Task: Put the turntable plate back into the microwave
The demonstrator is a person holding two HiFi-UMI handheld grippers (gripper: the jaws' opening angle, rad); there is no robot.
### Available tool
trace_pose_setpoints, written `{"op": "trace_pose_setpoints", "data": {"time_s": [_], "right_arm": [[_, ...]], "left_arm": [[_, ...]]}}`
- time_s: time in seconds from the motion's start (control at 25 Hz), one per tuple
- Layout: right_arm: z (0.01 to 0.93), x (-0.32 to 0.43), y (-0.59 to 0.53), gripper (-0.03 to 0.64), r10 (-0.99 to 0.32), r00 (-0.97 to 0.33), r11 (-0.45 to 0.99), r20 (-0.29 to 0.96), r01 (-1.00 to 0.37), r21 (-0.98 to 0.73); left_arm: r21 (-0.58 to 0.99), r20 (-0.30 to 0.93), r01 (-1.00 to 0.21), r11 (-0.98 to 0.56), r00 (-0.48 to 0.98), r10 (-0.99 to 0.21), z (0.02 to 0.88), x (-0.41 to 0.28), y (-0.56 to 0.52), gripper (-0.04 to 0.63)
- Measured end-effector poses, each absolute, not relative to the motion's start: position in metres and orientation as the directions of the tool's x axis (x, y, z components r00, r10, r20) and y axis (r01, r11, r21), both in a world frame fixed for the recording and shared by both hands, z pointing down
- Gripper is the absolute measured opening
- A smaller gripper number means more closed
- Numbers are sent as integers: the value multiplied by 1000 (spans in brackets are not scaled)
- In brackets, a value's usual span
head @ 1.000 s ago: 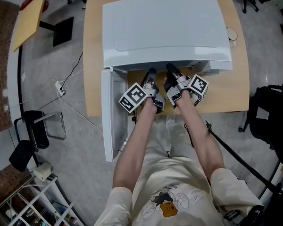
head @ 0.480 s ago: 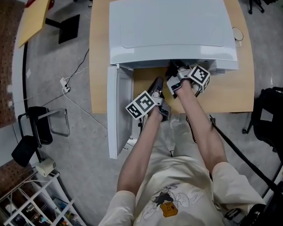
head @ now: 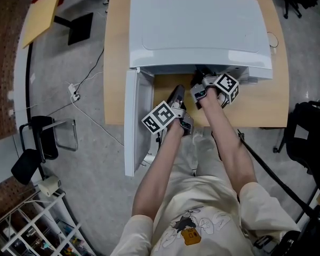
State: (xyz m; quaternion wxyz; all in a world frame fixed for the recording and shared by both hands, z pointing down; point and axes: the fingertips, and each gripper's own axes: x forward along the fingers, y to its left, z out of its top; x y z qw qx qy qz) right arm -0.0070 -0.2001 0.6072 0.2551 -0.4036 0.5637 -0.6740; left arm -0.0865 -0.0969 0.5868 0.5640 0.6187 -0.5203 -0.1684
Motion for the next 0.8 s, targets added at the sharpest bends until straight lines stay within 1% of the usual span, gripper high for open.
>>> {"op": "trace_pose_setpoints", "data": {"time_s": [0.04,0.08,0.12,0.2,0.28,0.4,0.56,0.64,0.8], "right_arm": [[606,-6,-201,43,-801,-541,-232,255,-110,-966],[605,-6,-202,61,-804,-539,-231,251,-107,-967],[604,-6,-202,100,-806,-536,-231,251,-105,-967],[605,-4,-201,146,-808,-528,-243,263,-109,-964],[607,-1,-199,157,-812,-513,-261,280,-111,-959],[606,3,-199,215,-822,-487,-277,294,-108,-955],[601,6,-200,270,-818,-462,-304,343,-158,-939],[600,6,-200,282,-816,-456,-312,354,-168,-935],[603,5,-197,273,-815,-475,-304,332,-136,-943]], "left_arm": [[873,378,-453,178,401,-834,586,-87,-97,37],[874,378,-453,178,400,-835,586,-87,-97,34],[874,377,-452,178,400,-836,586,-87,-97,34],[874,374,-454,173,402,-836,585,-86,-98,34],[874,372,-455,168,405,-835,583,-84,-98,34],[876,367,-454,165,404,-838,581,-83,-96,34],[878,365,-448,166,404,-839,580,-82,-95,34],[881,367,-439,175,404,-838,583,-83,-96,34],[885,383,-417,208,396,-834,599,-86,-111,34]]}}
